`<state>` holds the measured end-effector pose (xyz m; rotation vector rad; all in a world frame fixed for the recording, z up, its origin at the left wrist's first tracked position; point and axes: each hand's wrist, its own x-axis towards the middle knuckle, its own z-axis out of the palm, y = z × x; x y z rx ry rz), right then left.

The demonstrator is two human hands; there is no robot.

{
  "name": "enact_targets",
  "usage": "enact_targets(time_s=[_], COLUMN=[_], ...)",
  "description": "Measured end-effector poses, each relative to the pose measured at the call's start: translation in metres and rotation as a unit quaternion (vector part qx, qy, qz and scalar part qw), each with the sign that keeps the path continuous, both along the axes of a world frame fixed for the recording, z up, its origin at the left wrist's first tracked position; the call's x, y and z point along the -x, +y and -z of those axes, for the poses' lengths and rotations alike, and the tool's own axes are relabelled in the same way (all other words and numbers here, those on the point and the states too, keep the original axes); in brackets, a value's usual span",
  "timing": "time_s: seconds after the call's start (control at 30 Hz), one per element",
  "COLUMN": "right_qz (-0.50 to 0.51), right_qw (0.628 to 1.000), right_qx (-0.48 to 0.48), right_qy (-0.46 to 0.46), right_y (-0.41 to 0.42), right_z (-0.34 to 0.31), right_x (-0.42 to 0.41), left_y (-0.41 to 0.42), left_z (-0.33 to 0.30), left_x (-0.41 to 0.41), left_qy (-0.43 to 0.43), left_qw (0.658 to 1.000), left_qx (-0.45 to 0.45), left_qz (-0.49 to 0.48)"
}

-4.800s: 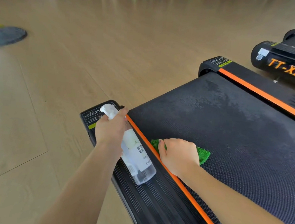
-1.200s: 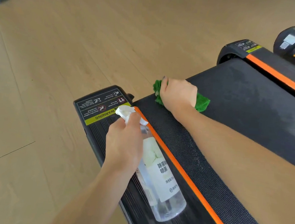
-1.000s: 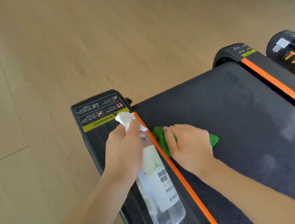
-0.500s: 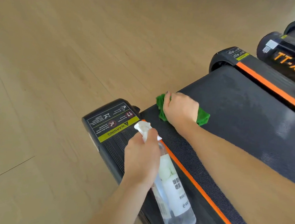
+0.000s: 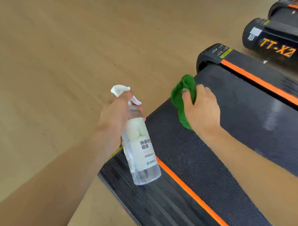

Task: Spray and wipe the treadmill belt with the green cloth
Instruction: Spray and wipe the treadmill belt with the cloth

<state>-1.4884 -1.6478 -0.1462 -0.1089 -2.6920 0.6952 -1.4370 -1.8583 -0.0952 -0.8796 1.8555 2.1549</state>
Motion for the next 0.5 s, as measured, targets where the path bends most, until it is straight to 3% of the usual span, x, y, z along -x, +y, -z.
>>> enact_targets(time_s=[0.07, 0.1, 0.17, 0.23, 0.33, 0.37, 0.5], right_qz=[-0.027, -0.080, -0.191, -0.191, -0.141, -0.138, -0.174], right_qw=[0.995, 0.985, 0.931, 0.914, 0.973, 0.978, 0.929], right_qx=[-0.093, -0.143, -0.197, -0.168, -0.136, -0.140, -0.274], right_qy=[0.013, -0.047, -0.242, -0.317, -0.123, -0.075, -0.176], right_y=[0.007, 0.010, 0.011, 0.018, 0.026, 0.025, 0.000], right_z=[-0.001, 0.003, 0.010, 0.006, 0.000, 0.002, 0.037], right_x=[0.004, -0.003, -0.031, -0.040, -0.021, -0.014, -0.008], left_y=[0.004, 0.008, 0.013, 0.016, 0.021, 0.023, 0.023], left_z=[-0.004, -0.009, -0.017, -0.025, -0.037, -0.039, -0.029], left_x=[0.023, 0.033, 0.045, 0.056, 0.073, 0.077, 0.099], left_qy=[-0.001, -0.008, -0.023, -0.045, -0.064, -0.067, -0.064], left_qw=[1.000, 1.000, 1.000, 0.999, 0.997, 0.997, 0.994], left_qx=[0.004, 0.009, 0.008, 0.008, 0.002, -0.006, -0.025], left_qz=[0.005, 0.012, 0.019, 0.018, 0.032, 0.036, 0.081])
